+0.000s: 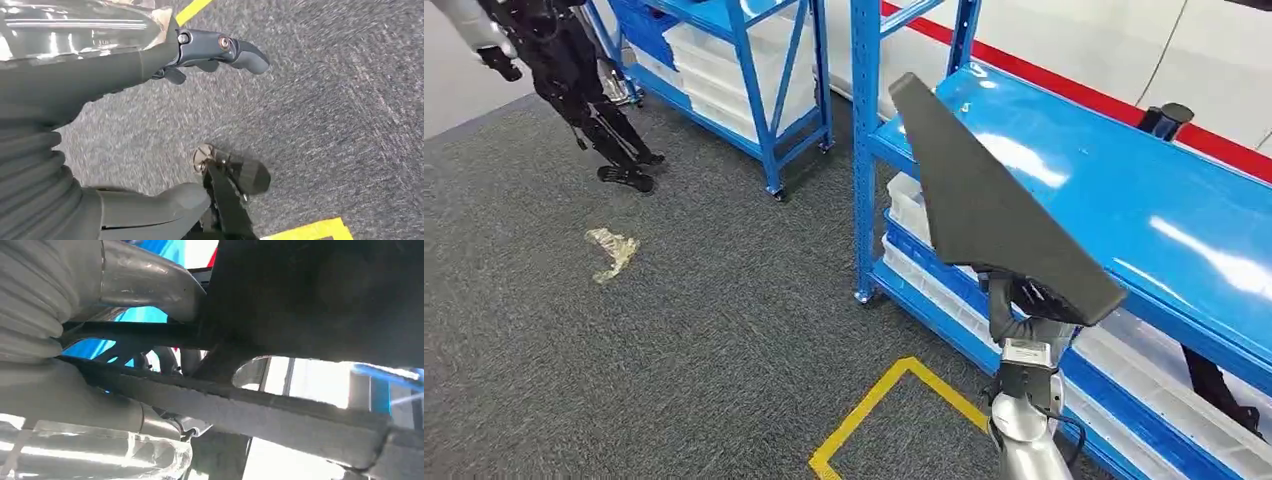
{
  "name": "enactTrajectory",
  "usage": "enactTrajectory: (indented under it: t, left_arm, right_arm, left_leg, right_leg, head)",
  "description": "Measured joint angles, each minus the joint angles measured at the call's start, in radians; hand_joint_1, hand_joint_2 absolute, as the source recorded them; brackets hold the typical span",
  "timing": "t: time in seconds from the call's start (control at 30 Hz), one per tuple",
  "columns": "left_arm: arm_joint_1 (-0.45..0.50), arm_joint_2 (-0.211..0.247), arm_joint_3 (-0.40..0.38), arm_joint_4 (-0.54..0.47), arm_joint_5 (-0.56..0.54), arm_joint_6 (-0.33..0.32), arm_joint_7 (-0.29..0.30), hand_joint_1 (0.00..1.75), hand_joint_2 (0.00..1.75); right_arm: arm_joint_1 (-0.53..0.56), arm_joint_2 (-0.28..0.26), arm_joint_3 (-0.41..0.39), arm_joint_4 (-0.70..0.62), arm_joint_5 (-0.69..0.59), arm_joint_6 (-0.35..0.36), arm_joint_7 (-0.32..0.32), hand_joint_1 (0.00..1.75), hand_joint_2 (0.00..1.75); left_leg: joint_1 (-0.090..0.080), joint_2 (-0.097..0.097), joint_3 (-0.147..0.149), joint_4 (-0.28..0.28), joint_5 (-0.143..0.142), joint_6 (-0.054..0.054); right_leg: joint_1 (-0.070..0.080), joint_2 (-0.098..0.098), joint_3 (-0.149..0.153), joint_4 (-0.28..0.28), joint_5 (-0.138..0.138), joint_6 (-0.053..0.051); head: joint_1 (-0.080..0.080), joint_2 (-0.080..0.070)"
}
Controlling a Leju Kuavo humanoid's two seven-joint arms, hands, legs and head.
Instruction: Take the parts from the cabinet and place them on the table.
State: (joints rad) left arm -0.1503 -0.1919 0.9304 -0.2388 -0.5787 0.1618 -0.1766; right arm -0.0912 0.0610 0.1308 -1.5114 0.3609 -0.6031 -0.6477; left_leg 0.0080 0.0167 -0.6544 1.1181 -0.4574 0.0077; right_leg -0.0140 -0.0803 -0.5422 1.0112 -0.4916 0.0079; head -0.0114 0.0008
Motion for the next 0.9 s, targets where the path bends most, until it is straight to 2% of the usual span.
enactTrajectory:
  t: [0.03,0.07,0.1,0.17,0.2,0.23,0.27,0.3,0.33,0.37,0.4,0.43,0.47,0.5,0.53,0.57,0.6,0.67,0.7,0.73,0.77,0.8,0.87,0.9]
  left_arm:
    - [-0.004,-0.002,0.000,0.000,0.006,-0.006,-0.005,0.00,1.75]
    - [-0.012,-0.005,0.000,0.000,0.013,-0.014,-0.012,0.00,1.75]
    - [-0.017,-0.010,0.000,0.000,0.020,-0.016,-0.020,0.00,1.75]
    - [-0.021,-0.012,0.001,0.000,0.031,-0.015,-0.029,0.00,1.75]
    - [-0.023,-0.015,0.001,0.000,0.036,-0.013,-0.029,0.00,1.75]
    - [-0.023,-0.021,0.002,0.000,0.038,-0.011,-0.029,0.00,1.75]
    - [-0.029,-0.024,0.002,0.000,0.037,-0.007,-0.032,0.00,1.75]
    - [-0.037,-0.028,0.002,0.000,0.037,-0.003,-0.032,0.00,1.75]
    - [-0.044,-0.034,0.001,0.000,0.037,-0.003,-0.032,0.00,1.75]
    - [-0.049,-0.039,0.000,0.000,0.037,-0.001,-0.031,0.00,1.75]
    - [-0.051,-0.042,0.000,0.000,0.037,0.001,-0.031,0.00,1.75]
    - [-0.052,-0.045,0.000,0.000,0.037,0.002,-0.027,0.00,1.75]
    - [-0.054,-0.047,0.000,0.000,0.037,0.006,-0.024,0.00,1.75]
    - [-0.058,-0.049,0.000,0.000,0.038,0.009,-0.020,0.00,1.75]
    - [-0.063,-0.051,0.000,0.000,0.040,0.011,-0.014,0.00,1.75]
    - [-0.068,-0.051,0.000,0.000,0.040,0.014,-0.012,0.00,1.75]
    - [-0.072,-0.054,0.000,0.000,0.042,0.018,-0.007,0.00,1.75]
    - [-0.075,-0.056,0.000,0.001,0.051,0.023,-0.005,0.00,1.75]
    - [-0.075,-0.056,0.000,0.001,0.053,0.026,-0.004,0.00,1.75]
    - [-0.075,-0.058,0.000,0.001,0.055,0.029,-0.003,0.00,1.75]
    - [-0.079,-0.058,0.000,0.001,0.055,0.030,-0.003,0.00,1.75]
    - [-0.085,-0.059,0.000,0.001,0.058,0.030,-0.003,0.00,1.75]
    - [-0.090,-0.063,0.000,0.001,0.058,0.030,-0.003,0.00,1.75]
    - [-0.090,-0.065,0.000,0.001,0.060,0.030,-0.003,0.00,1.75]
  right_arm:
    - [-0.005,-0.001,0.001,0.002,-0.003,0.006,0.000,1.75,1.75]
    - [-0.010,-0.002,0.002,0.004,-0.007,0.015,0.000,1.75,1.75]
    - [-0.017,-0.004,0.002,0.006,-0.012,0.022,0.000,1.75,1.75]
    - [-0.027,-0.003,0.010,0.011,-0.018,0.036,0.000,1.75,1.75]
    - [-0.033,-0.003,0.015,0.011,-0.021,0.042,0.000,1.75,1.75]
    - [-0.041,-0.003,0.017,0.012,-0.021,0.047,0.000,1.75,1.75]
    - [-0.046,-0.003,0.018,0.013,-0.021,0.050,0.000,1.75,1.75]
    - [-0.048,-0.003,0.019,0.015,-0.023,0.051,0.001,1.75,1.75]
    - [-0.047,-0.003,0.020,0.017,-0.023,0.053,0.004,1.75,1.75]
    - [-0.047,-0.003,0.021,0.019,-0.023,0.057,0.007,1.75,1.75]
    - [-0.047,-0.003,0.024,0.021,-0.024,0.060,0.008,1.75,1.75]
    - [-0.047,-0.003,0.028,0.021,-0.025,0.062,0.010,1.75,1.75]
    - [-0.048,-0.003,0.032,0.021,-0.025,0.063,0.011,1.75,1.75]
    - [-0.048,-0.004,0.035,0.021,-0.024,0.064,0.011,1.75,1.75]
    - [-0.048,-0.005,0.037,0.022,-0.024,0.065,0.011,1.75,1.75]
    - [-0.050,-0.005,0.040,0.026,-0.026,0.065,0.010,1.75,1.75]
    - [-0.052,-0.004,0.045,0.027,-0.029,0.066,0.010,1.75,1.75]
    - [-0.055,-0.004,0.057,0.035,-0.039,0.066,0.006,1.75,1.75]
    - [-0.058,-0.003,0.060,0.038,-0.040,0.066,0.004,1.75,1.75]
    - [-0.064,-0.003,0.063,0.039,-0.041,0.066,0.004,1.75,1.75]
    - [-0.065,0.000,0.067,0.041,-0.041,0.066,0.003,1.75,1.75]
    - [-0.065,-0.001,0.069,0.042,-0.041,0.066,0.000,1.75,1.75]
    - [-0.064,-0.002,0.071,0.048,-0.044,0.066,0.000,1.75,1.75]
    - [-0.064,-0.003,0.072,0.052,-0.047,0.066,0.000,1.75,1.75]
  left_leg:
    - [-0.006,0.043,0.047,-0.079,0.020,0.011]
    - [-0.018,0.066,0.054,-0.100,0.011,0.015]
    - [-0.019,0.048,0.047,-0.101,0.013,0.019]
    - [-0.024,0.026,0.043,-0.102,0.014,0.026]
    - [-0.021,0.014,0.049,-0.113,0.021,0.035]
    - [-0.015,0.007,0.054,-0.119,0.028,0.040]
    - [-0.012,-0.004,0.053,-0.120,0.031,0.045]
    - [-0.012,-0.016,0.052,-0.120,0.034,0.049]
    - [-0.012,-0.032,0.049,-0.119,0.035,0.050]
    - [-0.012,-0.048,0.048,-0.118,0.035,0.050]
    - [-0.012,-0.062,0.049,-0.118,0.035,0.050]
    - [-0.010,-0.076,0.051,-0.118,0.035,0.049]
    - [-0.008,-0.091,0.052,-0.117,0.036,0.047]
    - [-0.005,-0.105,0.052,-0.113,0.035,0.043]
    - [-0.004,-0.118,0.048,-0.107,0.032,0.036]
    - [-0.010,-0.128,0.041,-0.098,0.029,0.027]
    - [-0.009,-0.132,0.036,-0.098,0.030,0.024]
    - [-0.005,-0.144,0.032,-0.105,0.038,0.012]
    - [-0.004,-0.149,0.028,-0.103,0.036,0.010]
    - [-0.007,-0.104,0.026,-0.089,0.025,0.007]
    - [-0.011,-0.060,0.007,-0.051,-0.002,0.003]
    - [-0.007,-0.036,-0.030,0.023,-0.043,-0.001]
    - [-0.005,-0.025,-0.111,0.188,-0.111,-0.005]
    - [-0.005,-0.024,-0.132,0.228,-0.115,-0.005]
  right_leg:
    - [0.002,-0.007,0.002,0.000,0.000,0.000]
    - [0.018,-0.017,-0.001,0.003,-0.005,0.008]
    - [0.014,-0.025,-0.001,0.001,-0.005,0.009]
    - [0.012,-0.047,0.004,-0.004,-0.005,0.014]
    - [0.018,-0.055,0.007,-0.003,-0.009,0.023]
    - [0.009,-0.007,-0.005,0.017,-0.022,0.027]
    - [0.008,0.040,-0.030,0.070,-0.052,0.021]
    - [0.007,0.062,-0.067,0.152,-0.086,0.016]
    - [0.007,0.070,-0.108,0.235,-0.114,0.014]
    - [0.007,0.074,-0.143,0.305,-0.131,0.017]
    - [0.007,0.074,-0.158,0.325,-0.127,0.023]
    - [0.005,0.075,-0.147,0.293,-0.105,0.032]
    - [0.002,0.078,-0.115,0.216,-0.067,0.045]
    - [-0.004,0.089,-0.072,0.117,-0.023,0.058]
    - [-0.013,0.121,-0.035,0.030,0.009,0.068]
    - [-0.010,0.138,-0.033,0.018,0.005,0.059]
    - [-0.012,0.124,-0.029,0.018,0.010,0.046]
    - [-0.003,0.114,-0.033,0.021,0.012,0.033]
    - [-0.012,0.106,-0.032,0.018,0.016,0.025]
    - [-0.013,0.098,-0.031,0.017,0.018,0.018]
    - [-0.013,0.091,-0.030,0.017,0.018,0.010]
    - [-0.010,0.080,-0.030,0.017,0.015,0.006]
    - [-0.003,0.054,-0.031,0.018,0.013,0.002]
    - [-0.001,0.040,-0.031,0.018,0.012,0.001]
  head:
    - [0.000,0.000]
    - [0.000,0.000]
    - [0.002,0.000]
    - [0.001,0.000]
    - [0.001,0.000]
    - [0.002,0.000]
    - [0.001,0.000]
    - [0.003,0.000]
    - [0.003,0.000]
    - [0.003,0.000]
    - [0.003,0.000]
    - [0.003,0.000]
    - [0.003,0.000]
    - [0.003,0.000]
    - [0.003,0.000]
    - [0.004,0.000]
    - [0.003,0.000]
    - [0.002,0.000]
    - [0.002,0.000]
    - [0.002,0.000]
    - [-0.006,0.000]
    - [-0.006,0.000]
    - [-0.006,0.000]
    - [-0.006,0.000]
